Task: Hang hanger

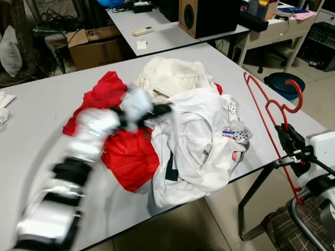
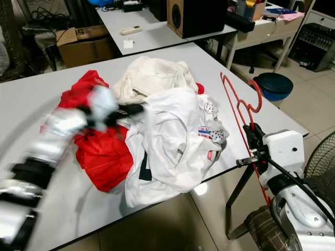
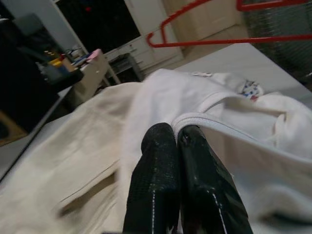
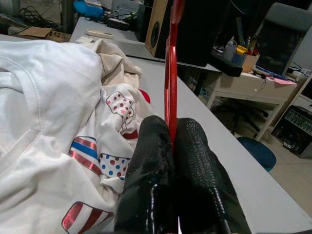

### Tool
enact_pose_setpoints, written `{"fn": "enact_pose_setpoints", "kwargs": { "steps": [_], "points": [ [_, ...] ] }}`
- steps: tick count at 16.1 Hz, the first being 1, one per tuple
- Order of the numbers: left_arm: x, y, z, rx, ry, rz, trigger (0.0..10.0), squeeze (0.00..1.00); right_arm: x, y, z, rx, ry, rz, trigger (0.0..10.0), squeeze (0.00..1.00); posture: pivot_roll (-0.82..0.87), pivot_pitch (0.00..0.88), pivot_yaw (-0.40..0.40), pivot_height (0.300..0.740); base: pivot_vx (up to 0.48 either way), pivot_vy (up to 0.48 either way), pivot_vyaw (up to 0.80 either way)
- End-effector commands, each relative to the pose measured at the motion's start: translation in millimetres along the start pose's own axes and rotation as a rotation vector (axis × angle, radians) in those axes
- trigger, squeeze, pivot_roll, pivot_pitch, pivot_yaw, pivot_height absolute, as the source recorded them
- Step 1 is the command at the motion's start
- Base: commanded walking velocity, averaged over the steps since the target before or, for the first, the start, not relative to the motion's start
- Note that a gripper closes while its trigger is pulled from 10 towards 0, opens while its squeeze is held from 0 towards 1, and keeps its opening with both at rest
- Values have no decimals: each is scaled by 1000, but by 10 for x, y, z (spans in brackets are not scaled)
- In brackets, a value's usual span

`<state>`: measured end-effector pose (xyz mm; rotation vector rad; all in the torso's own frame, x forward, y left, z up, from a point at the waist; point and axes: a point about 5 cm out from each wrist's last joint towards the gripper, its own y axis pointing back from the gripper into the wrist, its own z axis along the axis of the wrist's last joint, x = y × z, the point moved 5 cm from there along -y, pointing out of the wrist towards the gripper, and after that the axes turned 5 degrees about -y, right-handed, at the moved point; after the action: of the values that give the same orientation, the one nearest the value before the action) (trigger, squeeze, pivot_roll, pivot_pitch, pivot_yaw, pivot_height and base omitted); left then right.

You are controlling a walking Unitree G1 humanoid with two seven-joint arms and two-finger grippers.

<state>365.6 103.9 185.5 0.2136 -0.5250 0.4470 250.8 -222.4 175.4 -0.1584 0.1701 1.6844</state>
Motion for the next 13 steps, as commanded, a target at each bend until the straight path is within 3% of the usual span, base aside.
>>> {"fn": "enact_pose_setpoints", "kwargs": {
  "steps": [1,3,7,9,10,11,12,13],
  "points": [
    [-33,90,-25,9,23,-33,0,0,-13,-12,35,-20,4,-8,10000,0,-131,0,76,740,0,0,0],
    [-141,623,-243,214,36,-180,0,0,1,-27,13,-23,-3,-2,10000,0,-111,0,68,740,0,0,0],
    [-430,751,-443,341,29,-282,0,0,57,-84,0,-28,-11,19,10000,0,-88,0,56,740,0,0,0],
    [-344,746,-491,383,-57,-219,0,0,64,-92,6,-34,-13,20,10000,0,-88,0,58,740,0,0,0],
    [-267,690,-430,348,-73,-168,10000,0,60,-91,6,-36,-13,19,10000,0,-88,0,60,740,0,0,0],
    [-259,636,-316,280,-11,-173,10000,0,49,-84,3,-36,-12,12,10000,0,-94,0,69,740,0,0,0],
    [-238,574,-185,204,35,-168,10000,584,34,-77,4,-37,-11,3,10000,0,-97,0,73,740,0,0,0],
    [-208,496,-37,122,62,-166,10000,1000,-3,-62,6,-38,-12,-19,10000,0,-100,0,79,740,0,0,0]
  ]
}}
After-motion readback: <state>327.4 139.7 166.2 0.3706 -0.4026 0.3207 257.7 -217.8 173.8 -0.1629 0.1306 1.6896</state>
